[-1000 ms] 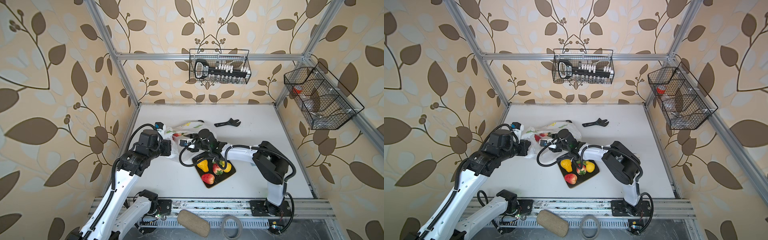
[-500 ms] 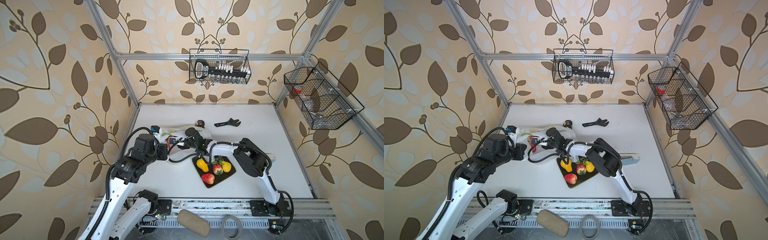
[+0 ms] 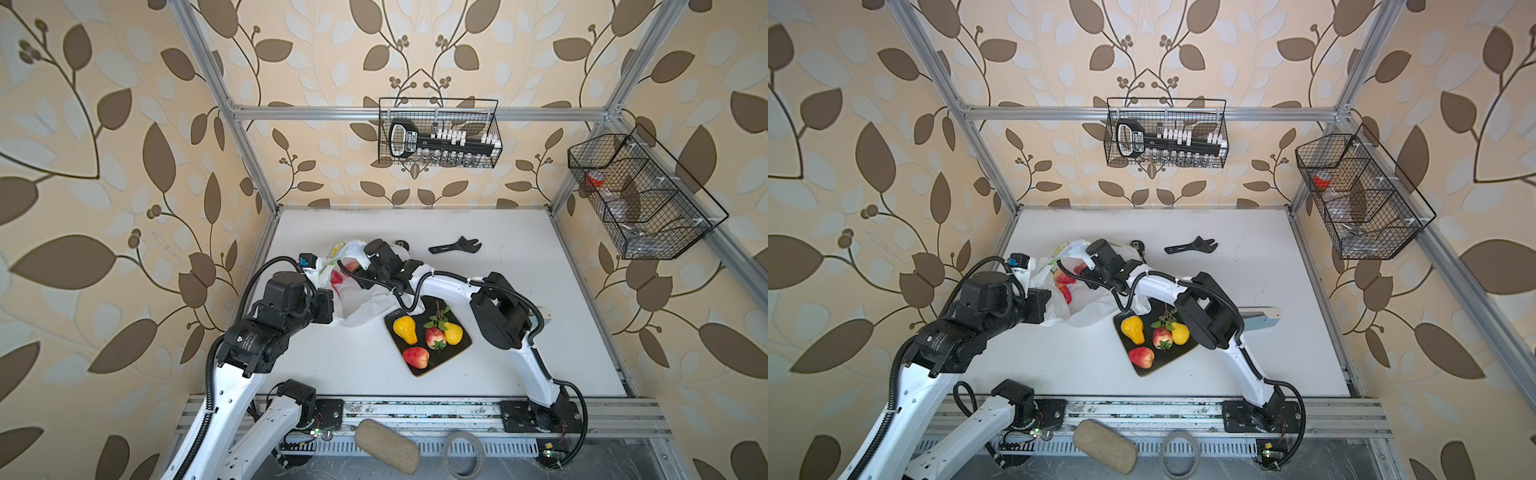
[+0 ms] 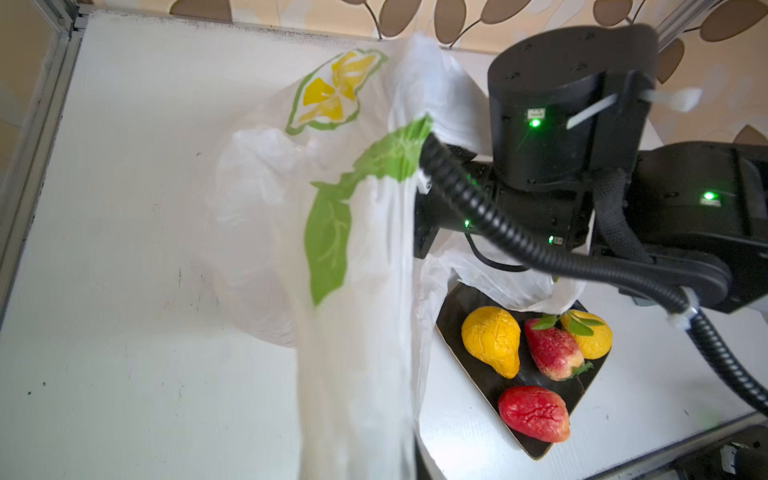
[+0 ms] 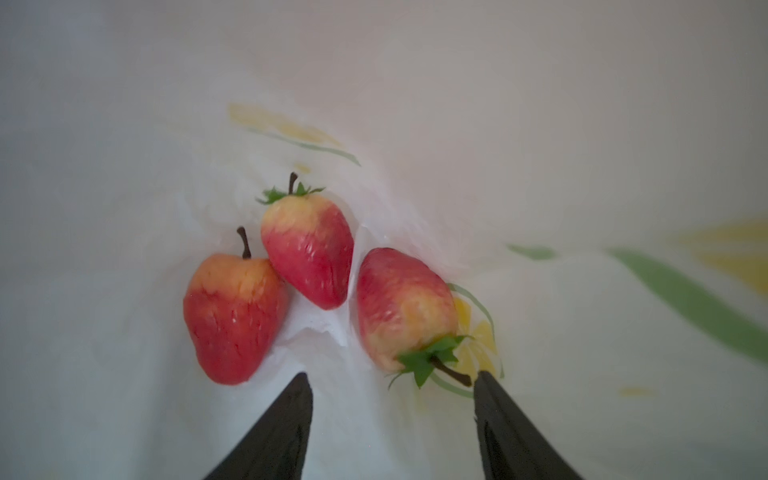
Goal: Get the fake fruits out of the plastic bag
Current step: 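Close the right gripper on the red apple inside the bag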
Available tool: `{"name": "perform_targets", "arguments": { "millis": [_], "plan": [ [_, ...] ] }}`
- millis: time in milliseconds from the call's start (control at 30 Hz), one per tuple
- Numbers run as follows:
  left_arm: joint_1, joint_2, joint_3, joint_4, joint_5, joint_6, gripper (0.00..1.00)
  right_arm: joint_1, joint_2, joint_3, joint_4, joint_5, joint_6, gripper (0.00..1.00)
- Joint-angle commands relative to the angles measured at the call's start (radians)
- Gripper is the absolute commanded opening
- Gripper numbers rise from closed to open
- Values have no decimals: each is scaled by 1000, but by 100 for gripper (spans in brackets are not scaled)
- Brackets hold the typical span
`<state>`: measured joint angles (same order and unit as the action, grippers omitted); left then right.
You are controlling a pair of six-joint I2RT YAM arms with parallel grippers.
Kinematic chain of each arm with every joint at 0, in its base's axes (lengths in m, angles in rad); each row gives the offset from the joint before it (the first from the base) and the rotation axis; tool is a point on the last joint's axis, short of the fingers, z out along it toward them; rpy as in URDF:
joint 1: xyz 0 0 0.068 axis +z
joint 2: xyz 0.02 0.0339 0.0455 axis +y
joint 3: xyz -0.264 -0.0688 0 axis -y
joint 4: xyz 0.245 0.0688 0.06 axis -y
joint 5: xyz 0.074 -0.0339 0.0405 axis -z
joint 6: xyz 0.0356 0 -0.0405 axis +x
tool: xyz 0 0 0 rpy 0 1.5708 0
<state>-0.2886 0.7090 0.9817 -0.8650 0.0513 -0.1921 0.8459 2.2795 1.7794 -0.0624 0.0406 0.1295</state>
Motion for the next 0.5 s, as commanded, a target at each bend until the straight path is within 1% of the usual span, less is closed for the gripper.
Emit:
{"name": "perform_targets", "arguments": {
  "millis": [0, 167, 233, 333, 467],
  "plan": [
    [-3, -5, 6, 12, 22, 6, 0, -19, 46, 1, 60, -30, 324, 63],
    [-2, 9, -7, 31, 48, 1, 0, -21, 110, 51, 120, -40, 464, 64],
    [-2, 22, -7, 39, 63, 2, 0, -21, 137, 80, 118, -18, 508, 66],
    [-3, 33, -5, 52, 83, 0, 0, -21, 166, 109, 114, 15, 549, 69],
    [-3, 42, -12, 69, 108, -8, 0, -16, 206, 153, 113, 9, 582, 70]
  ]
}}
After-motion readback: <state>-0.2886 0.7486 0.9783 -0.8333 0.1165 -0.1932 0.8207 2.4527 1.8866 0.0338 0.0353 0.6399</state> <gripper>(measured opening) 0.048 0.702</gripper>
